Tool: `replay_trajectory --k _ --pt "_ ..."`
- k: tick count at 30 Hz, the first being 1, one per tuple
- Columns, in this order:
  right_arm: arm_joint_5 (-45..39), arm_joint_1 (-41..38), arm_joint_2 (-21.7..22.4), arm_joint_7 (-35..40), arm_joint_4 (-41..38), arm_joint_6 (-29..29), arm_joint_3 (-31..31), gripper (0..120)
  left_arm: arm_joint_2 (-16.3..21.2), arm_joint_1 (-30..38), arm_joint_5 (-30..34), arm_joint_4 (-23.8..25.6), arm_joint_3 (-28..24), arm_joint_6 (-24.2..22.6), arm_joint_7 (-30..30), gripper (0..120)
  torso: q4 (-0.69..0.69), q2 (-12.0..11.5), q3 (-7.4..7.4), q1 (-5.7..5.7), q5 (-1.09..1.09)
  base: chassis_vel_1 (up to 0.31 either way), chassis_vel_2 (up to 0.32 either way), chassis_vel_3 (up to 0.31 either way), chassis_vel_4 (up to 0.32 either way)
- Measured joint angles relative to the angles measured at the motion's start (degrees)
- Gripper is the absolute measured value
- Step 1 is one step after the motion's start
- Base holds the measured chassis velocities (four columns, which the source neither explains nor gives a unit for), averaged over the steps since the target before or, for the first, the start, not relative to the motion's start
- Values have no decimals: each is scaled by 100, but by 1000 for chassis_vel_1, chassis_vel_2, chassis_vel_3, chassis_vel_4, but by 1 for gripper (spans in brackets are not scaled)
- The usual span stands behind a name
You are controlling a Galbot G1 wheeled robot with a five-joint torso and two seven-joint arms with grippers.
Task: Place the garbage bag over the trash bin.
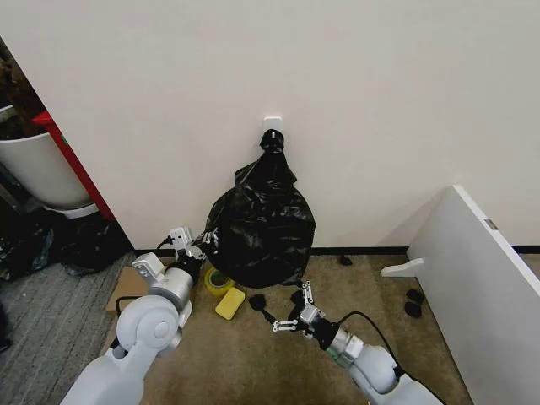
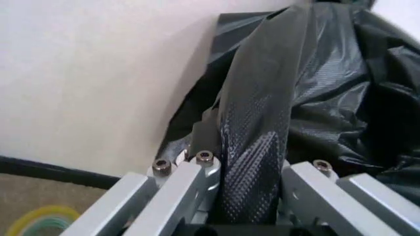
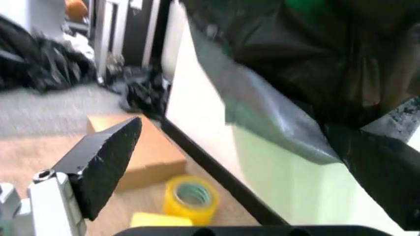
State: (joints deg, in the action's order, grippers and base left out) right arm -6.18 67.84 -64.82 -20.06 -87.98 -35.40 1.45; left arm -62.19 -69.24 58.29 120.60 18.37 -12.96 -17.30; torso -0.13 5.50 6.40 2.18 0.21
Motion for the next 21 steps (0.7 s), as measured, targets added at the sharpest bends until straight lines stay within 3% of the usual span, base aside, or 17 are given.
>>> replay_trajectory --k 5,8,10,11,15,18,21 --pt "672 -277 -162 55 695 -142 226 100 -10 -12 106 119 11 -66 -31 3 0 0 0 0 0 0 0 0 0" --pt "1050 -350 -18 -223 993 -585 458 100 20 12 88 34 30 -44 -29 3 0 0 0 0 0 0 0 0 0" --pt "265 -294 170 -1261 972 -919 485 100 15 44 54 -63 15 3 -18 3 0 0 0 0 0 0 0 0 0" --pt "265 -294 170 -1261 972 -919 485 100 15 44 54 -63 15 3 -18 3 0 0 0 0 0 0 0 0 0" --pt "-1252 -154 412 -3652 788 -1077 717 100 -48 153 -16 -274 -47 76 4 3 -1 0 0 0 0 0 0 0 0" --pt "-1753 -117 588 -4260 694 -1045 822 100 -71 167 -76 -391 -49 115 20 3 -1 0 -1 0 1 0 0 0 0" --pt "-2118 -71 729 -4329 540 -975 854 100 -73 157 -123 -462 -61 146 34 3 -1 0 -1 -1 0 0 0 0 0"
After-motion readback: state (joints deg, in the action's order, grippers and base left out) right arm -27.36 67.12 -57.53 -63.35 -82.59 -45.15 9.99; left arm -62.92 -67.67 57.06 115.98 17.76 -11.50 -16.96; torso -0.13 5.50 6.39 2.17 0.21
